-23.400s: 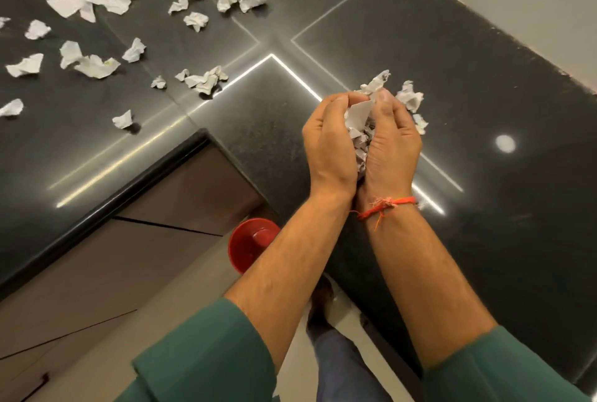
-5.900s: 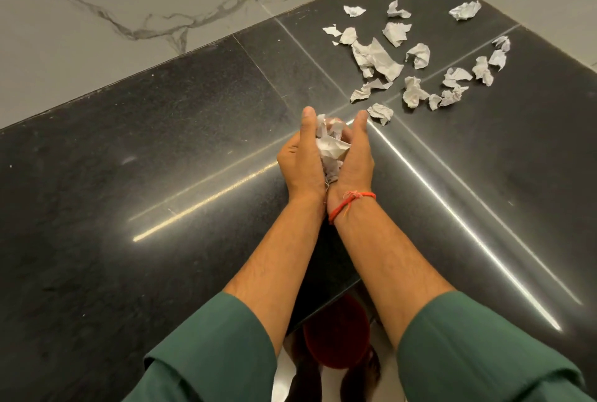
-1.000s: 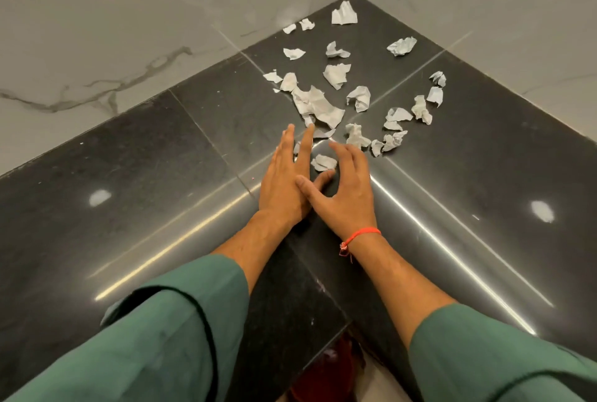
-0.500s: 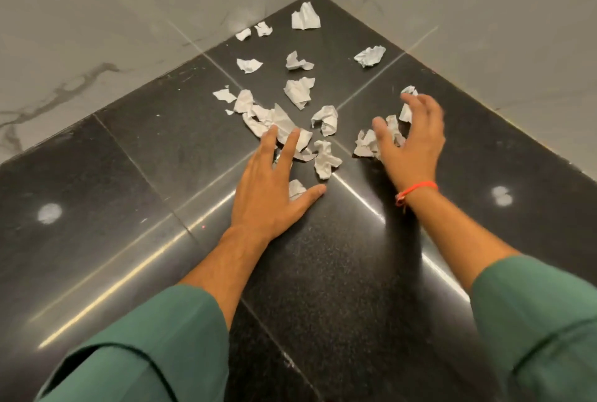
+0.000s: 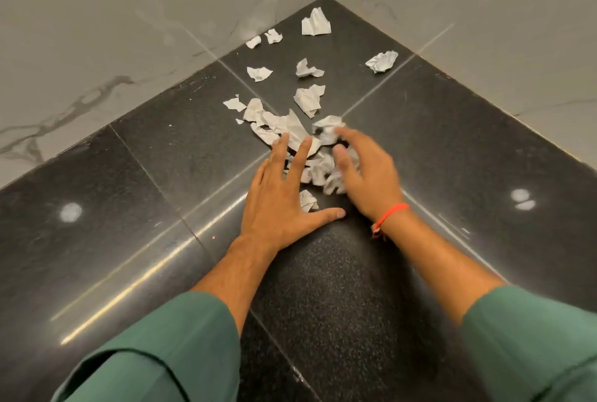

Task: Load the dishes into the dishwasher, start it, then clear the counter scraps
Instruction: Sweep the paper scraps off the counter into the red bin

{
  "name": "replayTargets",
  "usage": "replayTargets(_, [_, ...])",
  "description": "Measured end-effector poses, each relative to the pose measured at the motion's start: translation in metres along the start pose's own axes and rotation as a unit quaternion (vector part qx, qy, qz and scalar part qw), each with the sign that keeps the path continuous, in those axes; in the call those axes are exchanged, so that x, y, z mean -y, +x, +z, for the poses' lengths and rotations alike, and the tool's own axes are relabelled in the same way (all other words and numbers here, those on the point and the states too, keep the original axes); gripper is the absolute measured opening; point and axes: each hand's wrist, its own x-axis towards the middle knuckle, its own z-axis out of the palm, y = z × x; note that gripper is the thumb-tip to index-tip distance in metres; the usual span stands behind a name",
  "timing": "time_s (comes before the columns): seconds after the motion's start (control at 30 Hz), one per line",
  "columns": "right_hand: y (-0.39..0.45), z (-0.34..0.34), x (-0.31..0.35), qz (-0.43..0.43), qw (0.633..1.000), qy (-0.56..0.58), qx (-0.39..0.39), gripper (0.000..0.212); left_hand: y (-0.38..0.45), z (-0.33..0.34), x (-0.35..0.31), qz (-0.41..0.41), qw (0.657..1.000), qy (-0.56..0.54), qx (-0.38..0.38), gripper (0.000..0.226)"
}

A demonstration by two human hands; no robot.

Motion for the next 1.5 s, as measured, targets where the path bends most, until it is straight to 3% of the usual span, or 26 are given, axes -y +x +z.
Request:
replayTargets(0.17, [-0.033, 0.034, 0.043, 0.026, 0.988, 0.149, -0.019, 0.030, -0.002, 0.002, 0.004, 0.019, 0.999, -0.045, -0.016, 0.102])
replayTargets(0.3, [-0.021, 0.028, 0.038, 0.068, 0.977, 0.185, -0.082, 0.021, -0.001, 0.002, 0.002, 0.008, 0.999, -0.033, -0.018, 0.111])
replayTargets(0.37, [-0.003, 0.024, 0.030, 0.076, 0.980, 0.138, -0.120, 0.036, 0.001, 0.002, 0.002, 0.000, 1.000, -0.025, -0.016, 0.119])
replayTargets(0.43, [0.019, 0.018, 0.022, 0.112, 0.977, 0.145, -0.111, 0.049, 0.001, 0.001, 0.003, -0.010, 1.000, -0.023, -0.012, 0.124])
replayTargets(0.53, [0.051, 0.009, 0.014, 0.154, 0.960, 0.214, -0.093, 0.050, 0.000, 0.002, 0.003, -0.009, 1.000, -0.024, -0.012, 0.125])
replayTargets(0.63, [0.077, 0.003, -0.001, 0.152, 0.964, 0.160, -0.145, 0.046, 0.000, 0.002, 0.003, -0.008, 1.000, -0.019, -0.017, 0.124])
replayTargets(0.8, [0.080, 0.012, 0.003, 0.113, 0.986, 0.124, 0.006, 0.061, 0.002, 0.004, 0.003, -0.010, 1.000, -0.006, -0.027, 0.113])
replayTargets(0.93, [0.041, 0.022, 0.016, 0.076, 0.981, 0.166, 0.066, 0.065, 0.003, 0.004, 0.003, -0.017, 0.999, -0.008, -0.031, 0.109])
replayTargets(1.1, [-0.004, 0.025, 0.025, 0.022, 0.982, 0.175, 0.062, 0.070, 0.005, 0.007, 0.005, -0.003, 0.999, -0.018, -0.038, 0.100])
replayTargets(1.2, [0.007, 0.017, 0.025, 0.063, 0.961, 0.263, 0.056, 0.049, 0.004, 0.007, 0.006, -0.011, 1.000, -0.001, -0.028, 0.099])
replayTargets(1.27, [0.030, 0.010, 0.011, 0.116, 0.947, 0.299, -0.004, 0.043, 0.004, 0.007, 0.005, -0.006, 0.999, 0.016, -0.034, 0.095])
replayTargets(1.37, [0.078, -0.011, -0.030, 0.073, 0.980, 0.103, -0.151, 0.032, 0.005, 0.008, 0.004, -0.002, 0.999, 0.021, -0.041, 0.086])
replayTargets(1.4, [0.097, -0.022, -0.043, 0.041, 0.984, 0.035, -0.167, 0.030, 0.005, 0.008, 0.002, 0.000, 0.999, 0.017, -0.040, 0.084])
replayTargets(1.5, [0.153, -0.041, -0.074, 0.054, 0.992, -0.095, -0.064, 0.051, 0.005, 0.009, 0.005, -0.002, 0.999, 0.020, -0.036, 0.081])
